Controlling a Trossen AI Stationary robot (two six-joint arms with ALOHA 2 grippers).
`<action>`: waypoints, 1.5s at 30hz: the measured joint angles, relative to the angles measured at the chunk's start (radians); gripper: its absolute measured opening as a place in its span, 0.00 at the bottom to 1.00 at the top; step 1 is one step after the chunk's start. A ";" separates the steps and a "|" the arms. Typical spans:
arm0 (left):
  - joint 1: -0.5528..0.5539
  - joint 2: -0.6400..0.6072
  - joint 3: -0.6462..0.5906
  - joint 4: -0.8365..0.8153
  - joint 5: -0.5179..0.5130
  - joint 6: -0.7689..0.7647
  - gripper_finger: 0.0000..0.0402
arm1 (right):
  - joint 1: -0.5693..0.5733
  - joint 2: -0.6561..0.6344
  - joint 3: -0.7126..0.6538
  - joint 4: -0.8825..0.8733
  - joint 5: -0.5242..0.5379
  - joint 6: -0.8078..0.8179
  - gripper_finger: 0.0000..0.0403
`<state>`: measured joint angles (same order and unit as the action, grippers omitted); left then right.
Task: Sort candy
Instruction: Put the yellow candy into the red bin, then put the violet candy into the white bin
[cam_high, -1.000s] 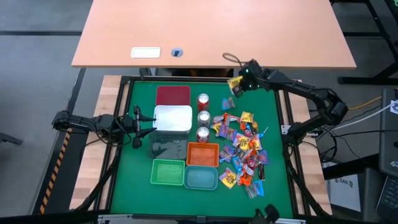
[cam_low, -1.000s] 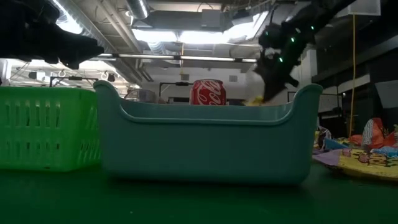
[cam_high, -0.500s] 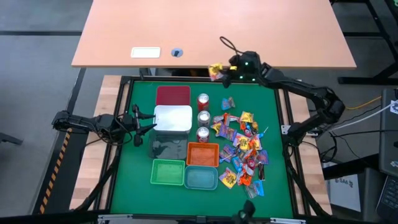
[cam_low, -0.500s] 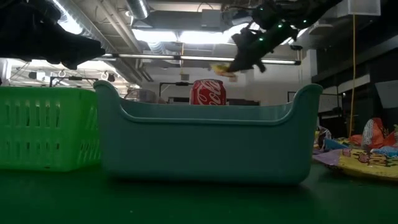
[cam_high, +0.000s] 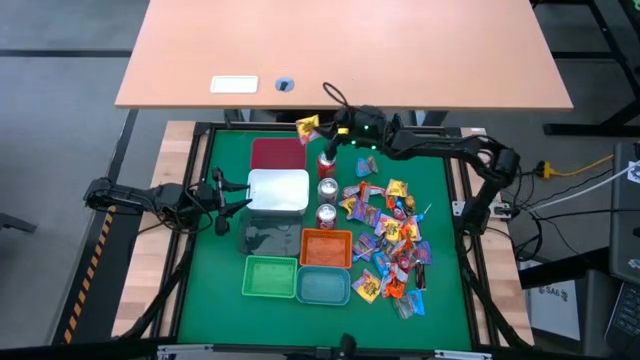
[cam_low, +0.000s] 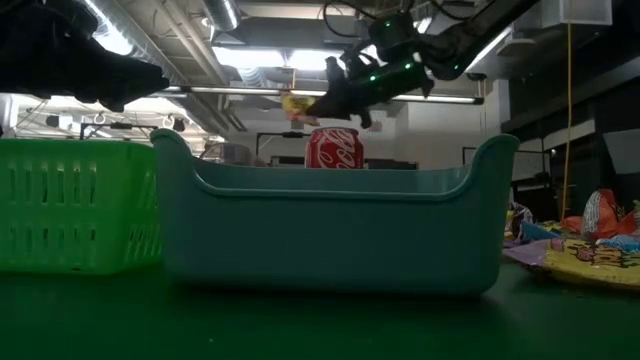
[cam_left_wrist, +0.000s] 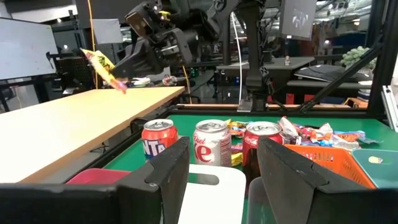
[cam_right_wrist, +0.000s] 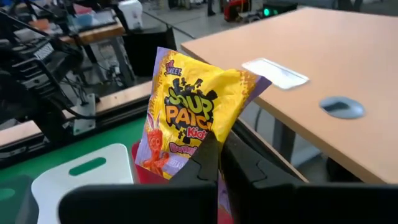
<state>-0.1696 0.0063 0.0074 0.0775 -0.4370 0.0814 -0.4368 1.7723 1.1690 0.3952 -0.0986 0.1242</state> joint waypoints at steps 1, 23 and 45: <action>0.000 0.000 0.000 0.000 0.000 0.000 0.44 | 0.006 0.017 0.000 0.030 0.000 0.000 0.02; 0.000 0.000 0.000 -0.001 0.000 0.000 0.44 | 0.038 0.211 0.113 0.109 0.001 0.001 0.04; 0.000 0.000 0.000 0.060 0.001 -0.001 0.44 | 0.037 0.011 0.114 -0.081 0.019 -0.104 0.30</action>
<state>-0.1693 0.0063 0.0074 0.1375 -0.4363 0.0807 -0.3996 1.7835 1.2827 0.3143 -0.0794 0.0207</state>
